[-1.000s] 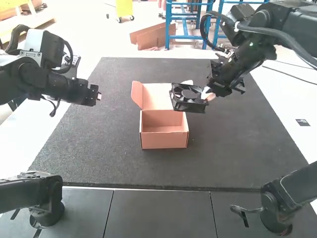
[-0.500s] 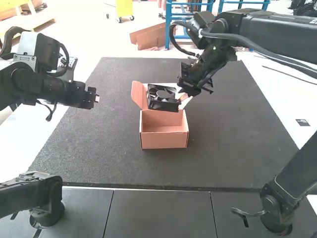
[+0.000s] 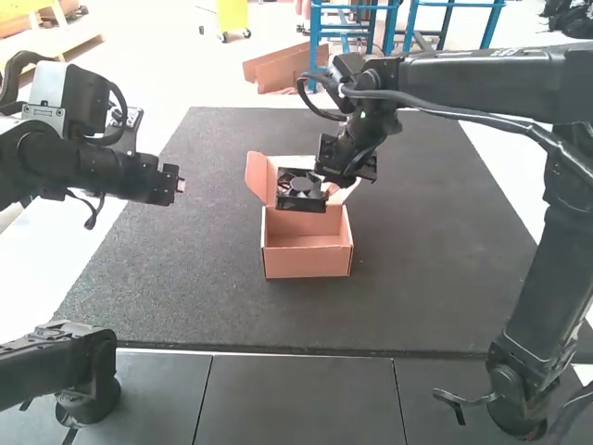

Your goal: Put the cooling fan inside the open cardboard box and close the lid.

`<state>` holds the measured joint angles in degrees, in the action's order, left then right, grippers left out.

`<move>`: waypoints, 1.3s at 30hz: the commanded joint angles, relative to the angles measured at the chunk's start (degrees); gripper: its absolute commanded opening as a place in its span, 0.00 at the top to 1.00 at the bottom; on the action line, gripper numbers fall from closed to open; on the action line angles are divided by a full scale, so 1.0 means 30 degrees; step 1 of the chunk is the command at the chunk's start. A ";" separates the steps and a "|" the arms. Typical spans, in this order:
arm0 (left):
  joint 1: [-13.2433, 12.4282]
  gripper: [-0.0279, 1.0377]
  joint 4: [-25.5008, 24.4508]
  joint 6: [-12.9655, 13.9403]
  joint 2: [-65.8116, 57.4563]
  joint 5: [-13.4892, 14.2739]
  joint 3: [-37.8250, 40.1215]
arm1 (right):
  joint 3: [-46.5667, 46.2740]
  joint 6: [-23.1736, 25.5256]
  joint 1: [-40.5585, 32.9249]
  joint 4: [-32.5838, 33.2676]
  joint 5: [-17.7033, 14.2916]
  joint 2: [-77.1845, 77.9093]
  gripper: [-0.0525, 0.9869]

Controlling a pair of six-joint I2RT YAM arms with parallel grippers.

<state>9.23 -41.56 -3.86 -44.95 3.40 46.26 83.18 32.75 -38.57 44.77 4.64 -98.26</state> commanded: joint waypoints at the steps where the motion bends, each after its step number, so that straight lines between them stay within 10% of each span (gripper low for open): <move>1: -0.0090 0.06 0.0026 0.0202 0.0276 -0.0020 0.0400 | 0.0692 -0.0136 -0.0211 -0.0423 -0.0992 -0.0353 0.95; 33: -0.0119 0.06 0.0758 0.0173 -0.0574 -0.0020 0.1338 | -0.3116 -0.1777 -0.0182 -0.3089 -0.0083 -0.2316 0.96; 39: -0.0090 0.06 0.0817 0.0143 -0.0632 -0.0020 0.1338 | -0.2706 -0.1865 -0.0123 -0.3411 0.0298 -0.2374 0.65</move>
<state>9.23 -39.57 -3.86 -46.98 3.40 47.88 73.73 27.38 -38.57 34.87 4.27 -106.02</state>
